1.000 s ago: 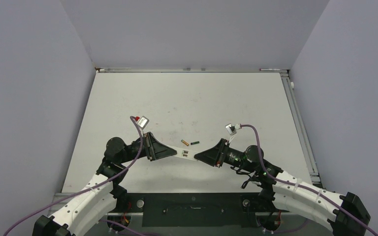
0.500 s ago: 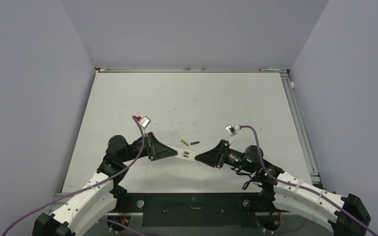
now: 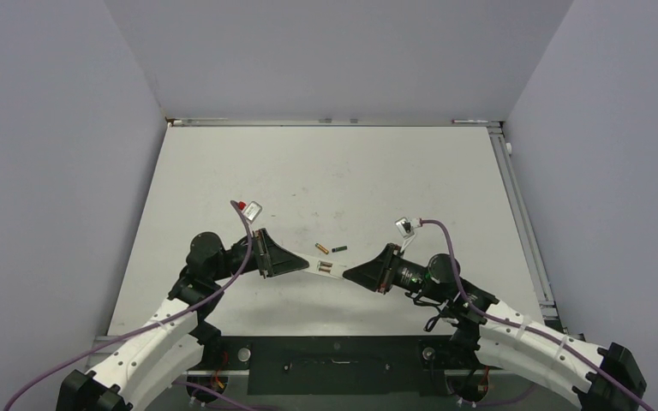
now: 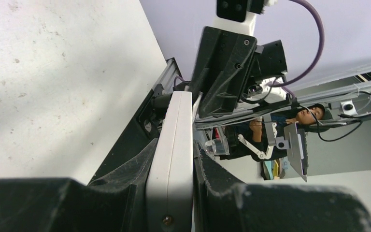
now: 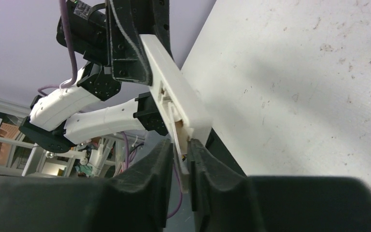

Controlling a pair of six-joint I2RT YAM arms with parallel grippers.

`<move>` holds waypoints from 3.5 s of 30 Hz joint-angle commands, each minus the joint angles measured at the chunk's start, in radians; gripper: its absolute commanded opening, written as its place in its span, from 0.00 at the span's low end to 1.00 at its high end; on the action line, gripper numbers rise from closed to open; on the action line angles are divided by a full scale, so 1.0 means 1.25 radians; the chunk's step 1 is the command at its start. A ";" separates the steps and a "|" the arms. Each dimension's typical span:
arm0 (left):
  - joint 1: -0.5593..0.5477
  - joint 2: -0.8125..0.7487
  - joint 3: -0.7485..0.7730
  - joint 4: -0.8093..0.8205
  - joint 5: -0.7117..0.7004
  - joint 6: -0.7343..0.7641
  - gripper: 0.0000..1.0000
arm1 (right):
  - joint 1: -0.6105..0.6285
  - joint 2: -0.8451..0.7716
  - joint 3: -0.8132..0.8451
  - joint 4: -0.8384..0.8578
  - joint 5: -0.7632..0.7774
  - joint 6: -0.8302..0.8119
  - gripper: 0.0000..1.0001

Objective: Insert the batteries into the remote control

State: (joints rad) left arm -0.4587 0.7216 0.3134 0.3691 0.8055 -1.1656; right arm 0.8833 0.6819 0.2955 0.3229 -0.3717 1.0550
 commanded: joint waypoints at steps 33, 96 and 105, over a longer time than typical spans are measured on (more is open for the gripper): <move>0.020 0.022 0.061 -0.177 -0.065 0.143 0.00 | -0.018 0.036 0.276 -0.442 0.287 -0.267 0.09; 0.020 0.166 -0.027 -0.011 -0.019 0.093 0.00 | -0.683 0.743 0.247 0.019 -0.136 -0.234 0.16; 0.020 0.170 -0.033 -0.014 -0.015 0.093 0.00 | -0.700 0.764 0.233 0.030 -0.118 -0.229 0.27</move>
State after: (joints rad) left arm -0.4412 0.9352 0.2695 0.2924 0.7666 -1.0439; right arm 0.0231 1.6329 0.5831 0.3019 -0.5320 0.7746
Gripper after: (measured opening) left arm 0.214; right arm 0.243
